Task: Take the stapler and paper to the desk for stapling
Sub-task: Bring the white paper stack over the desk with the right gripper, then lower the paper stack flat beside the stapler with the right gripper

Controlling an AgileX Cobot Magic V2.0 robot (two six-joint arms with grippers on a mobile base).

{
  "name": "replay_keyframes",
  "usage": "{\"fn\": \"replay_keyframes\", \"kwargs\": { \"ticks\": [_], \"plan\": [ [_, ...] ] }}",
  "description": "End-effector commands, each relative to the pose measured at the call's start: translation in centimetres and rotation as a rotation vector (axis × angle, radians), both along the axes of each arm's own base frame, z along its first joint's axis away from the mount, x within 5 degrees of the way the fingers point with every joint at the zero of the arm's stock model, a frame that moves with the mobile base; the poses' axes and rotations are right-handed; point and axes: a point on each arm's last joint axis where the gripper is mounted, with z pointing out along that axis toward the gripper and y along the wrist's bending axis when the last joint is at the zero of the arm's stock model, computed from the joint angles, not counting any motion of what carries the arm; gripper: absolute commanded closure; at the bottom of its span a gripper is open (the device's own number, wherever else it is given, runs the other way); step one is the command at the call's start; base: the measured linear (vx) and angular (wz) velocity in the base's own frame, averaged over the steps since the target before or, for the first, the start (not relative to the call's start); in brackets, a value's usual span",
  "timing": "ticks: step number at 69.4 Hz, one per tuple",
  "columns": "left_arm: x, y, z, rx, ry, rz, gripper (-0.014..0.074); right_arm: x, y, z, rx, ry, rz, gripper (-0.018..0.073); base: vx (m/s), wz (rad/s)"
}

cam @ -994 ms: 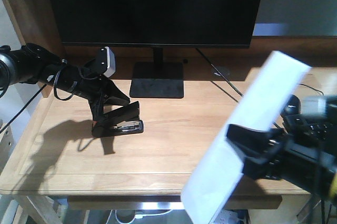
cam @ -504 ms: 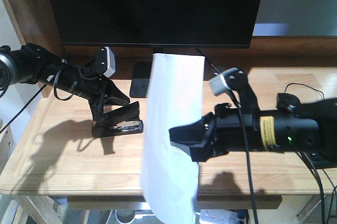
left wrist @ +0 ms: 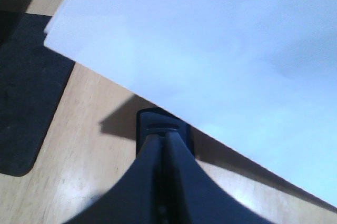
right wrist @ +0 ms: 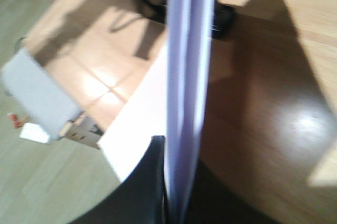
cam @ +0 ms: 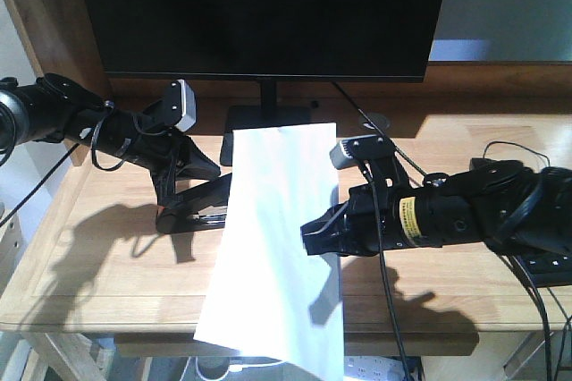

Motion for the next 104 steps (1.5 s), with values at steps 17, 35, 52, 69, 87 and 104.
{"fn": "replay_keyframes", "kwargs": {
  "ticks": [17, 35, 52, 69, 87, 104],
  "plan": [
    [-0.1, -0.4, 3.7, -0.068, -0.061, 0.011, 0.0603, 1.8, -0.6, -0.9, -0.099, -0.058, -0.092, 0.0562, 0.0, 0.0],
    [-0.1, -0.4, 3.7, -0.068, -0.061, 0.011, 0.0603, 2.5, -1.4, -1.0, -0.152, -0.094, -0.186, 0.0562, 0.0, 0.0],
    [-0.1, -0.4, 3.7, -0.068, -0.061, 0.011, 0.0603, 2.8, -1.8, -1.0, -0.182, -0.118, -0.225, 0.0562, 0.0, 0.0],
    [-0.1, -0.4, 3.7, -0.068, -0.061, 0.011, 0.0603, 2.9, -1.9, -1.0, -0.198, -0.132, -0.223, 0.0562, 0.0, 0.0],
    [-0.1, -0.4, 3.7, -0.068, -0.061, 0.011, 0.0603, 2.6, -1.5, -1.0, -0.211, -0.16, -0.117, 0.0562, 0.0, 0.0],
    [-0.1, -0.4, 3.7, -0.068, -0.061, 0.011, 0.0603, 1.6, -0.3, -0.8, -0.134, -0.15, 0.063, 0.0562, 0.0, 0.0]
  ]
}}
